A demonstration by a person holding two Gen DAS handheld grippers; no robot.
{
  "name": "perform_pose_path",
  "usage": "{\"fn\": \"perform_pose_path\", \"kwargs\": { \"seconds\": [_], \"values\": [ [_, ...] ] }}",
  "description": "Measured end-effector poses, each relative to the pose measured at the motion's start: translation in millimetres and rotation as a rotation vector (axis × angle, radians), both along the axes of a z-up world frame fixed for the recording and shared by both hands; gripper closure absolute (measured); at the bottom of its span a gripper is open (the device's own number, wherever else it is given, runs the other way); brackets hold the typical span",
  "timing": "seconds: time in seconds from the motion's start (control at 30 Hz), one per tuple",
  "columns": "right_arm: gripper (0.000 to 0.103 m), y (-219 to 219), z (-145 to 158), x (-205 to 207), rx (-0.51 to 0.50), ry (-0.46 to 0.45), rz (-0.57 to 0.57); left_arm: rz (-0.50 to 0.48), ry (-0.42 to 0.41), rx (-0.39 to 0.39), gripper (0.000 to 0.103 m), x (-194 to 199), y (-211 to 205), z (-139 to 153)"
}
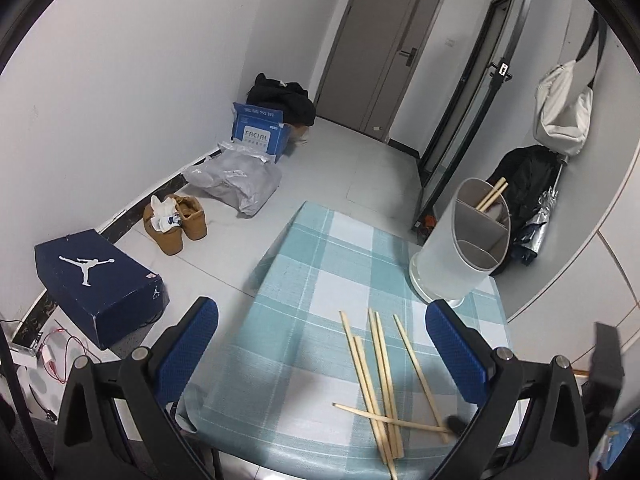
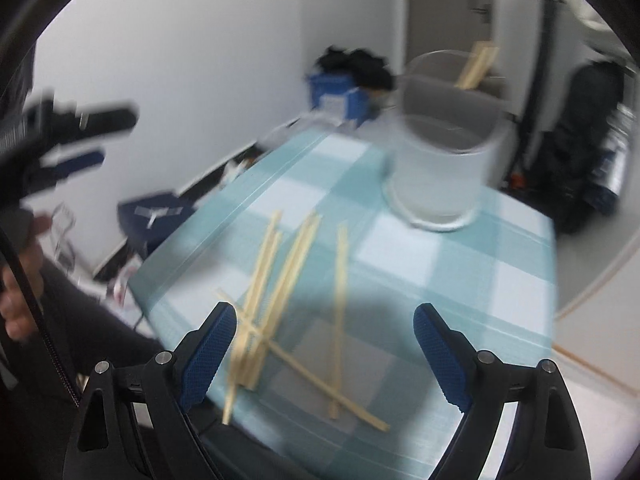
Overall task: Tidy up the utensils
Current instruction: 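Lower the right tool onto a wooden chopstick on the cloth and close it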
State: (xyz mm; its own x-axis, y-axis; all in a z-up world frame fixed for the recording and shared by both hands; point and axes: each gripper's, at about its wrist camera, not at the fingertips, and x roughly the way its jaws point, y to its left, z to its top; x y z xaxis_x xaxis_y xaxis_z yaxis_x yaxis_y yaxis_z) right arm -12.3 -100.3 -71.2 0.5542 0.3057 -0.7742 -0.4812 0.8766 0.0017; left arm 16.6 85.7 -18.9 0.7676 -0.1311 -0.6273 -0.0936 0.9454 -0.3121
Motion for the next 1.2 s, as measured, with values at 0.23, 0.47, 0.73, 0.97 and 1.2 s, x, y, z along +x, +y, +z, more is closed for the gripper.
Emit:
{"fn": "perform_pose_path", "kwargs": {
  "seconds": [0.23, 0.47, 0.73, 0.97, 1.2],
  "values": [
    [0.027, 60, -29, 10, -0.108, 0.069, 0.2, 0.011, 0.013, -0.049, 0.001, 4, 15, -3],
    [0.047, 96, -50, 13, -0.19, 0.095, 0.35, 0.07, 0.013, -0.131, 0.001, 3, 41, -5],
    [0.072, 113, -61, 10, -0.281, 0.033, 0.426, 0.165, 0.009, -0.241, 0.001, 0, 67, -7],
    [0.094, 118, -66, 10, -0.343, 0.006, 0.468, 0.195, 0.016, -0.284, 0.001, 2, 73, -11],
    [0.1, 104, -58, 20, -0.299, 0.003, 0.42, 0.195, 0.018, -0.251, 0.001, 2, 68, -12]
  ]
}}
